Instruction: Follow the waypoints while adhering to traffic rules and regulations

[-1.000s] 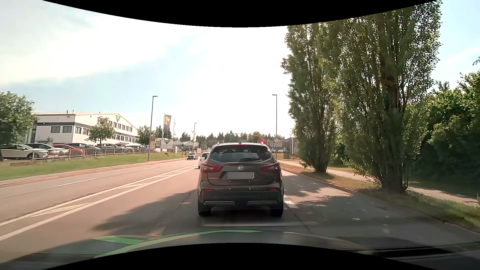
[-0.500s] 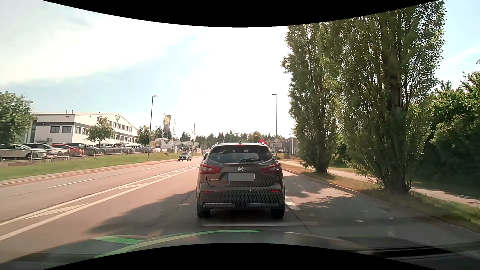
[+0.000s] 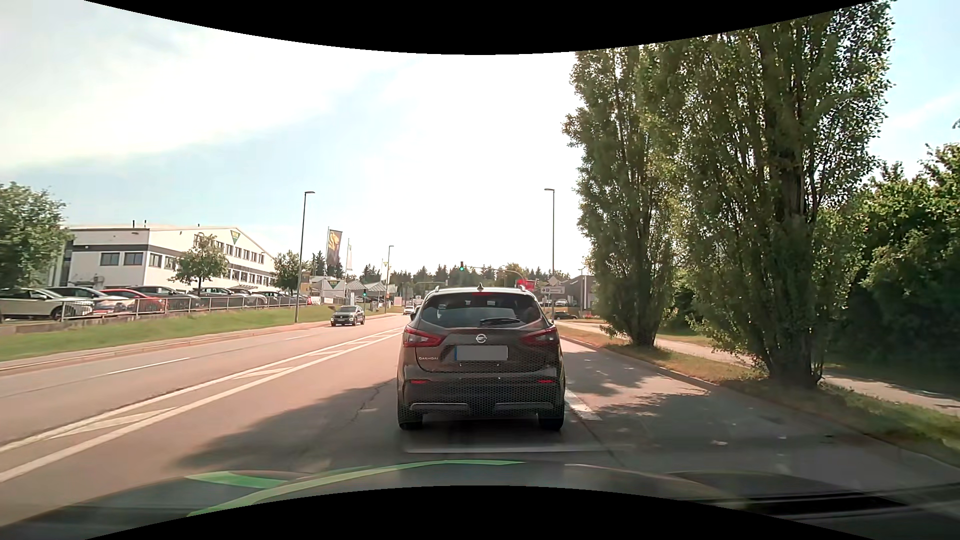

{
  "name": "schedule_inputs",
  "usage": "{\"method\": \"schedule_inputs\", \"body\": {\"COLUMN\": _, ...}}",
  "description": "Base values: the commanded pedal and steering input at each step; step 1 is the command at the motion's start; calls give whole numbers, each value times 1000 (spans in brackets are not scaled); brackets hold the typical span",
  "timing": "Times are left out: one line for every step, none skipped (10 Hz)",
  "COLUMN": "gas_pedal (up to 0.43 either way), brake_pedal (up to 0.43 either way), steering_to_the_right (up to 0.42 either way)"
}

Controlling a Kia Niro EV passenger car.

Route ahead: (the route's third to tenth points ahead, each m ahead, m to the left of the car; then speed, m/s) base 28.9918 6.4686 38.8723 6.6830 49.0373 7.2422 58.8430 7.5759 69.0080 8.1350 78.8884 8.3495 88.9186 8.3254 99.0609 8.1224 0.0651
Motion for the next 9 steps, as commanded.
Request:
{"method": "schedule_inputs", "body": {"gas_pedal": 0, "brake_pedal": 6, "steering_to_the_right": 8}}
{"method": "schedule_inputs", "body": {"gas_pedal": 0, "brake_pedal": 0, "steering_to_the_right": 8}}
{"method": "schedule_inputs", "body": {"gas_pedal": 0, "brake_pedal": 0, "steering_to_the_right": 8}}
{"method": "schedule_inputs", "body": {"gas_pedal": 0, "brake_pedal": 0, "steering_to_the_right": 8}}
{"method": "schedule_inputs", "body": {"gas_pedal": 67, "brake_pedal": 0, "steering_to_the_right": 9}}
{"method": "schedule_inputs", "body": {"gas_pedal": 130, "brake_pedal": 0, "steering_to_the_right": 8}}
{"method": "schedule_inputs", "body": {"gas_pedal": 157, "brake_pedal": 0, "steering_to_the_right": 9}}
{"method": "schedule_inputs", "body": {"gas_pedal": 197, "brake_pedal": 0, "steering_to_the_right": 8}}
{"method": "schedule_inputs", "body": {"gas_pedal": 248, "brake_pedal": 0, "steering_to_the_right": 9}}
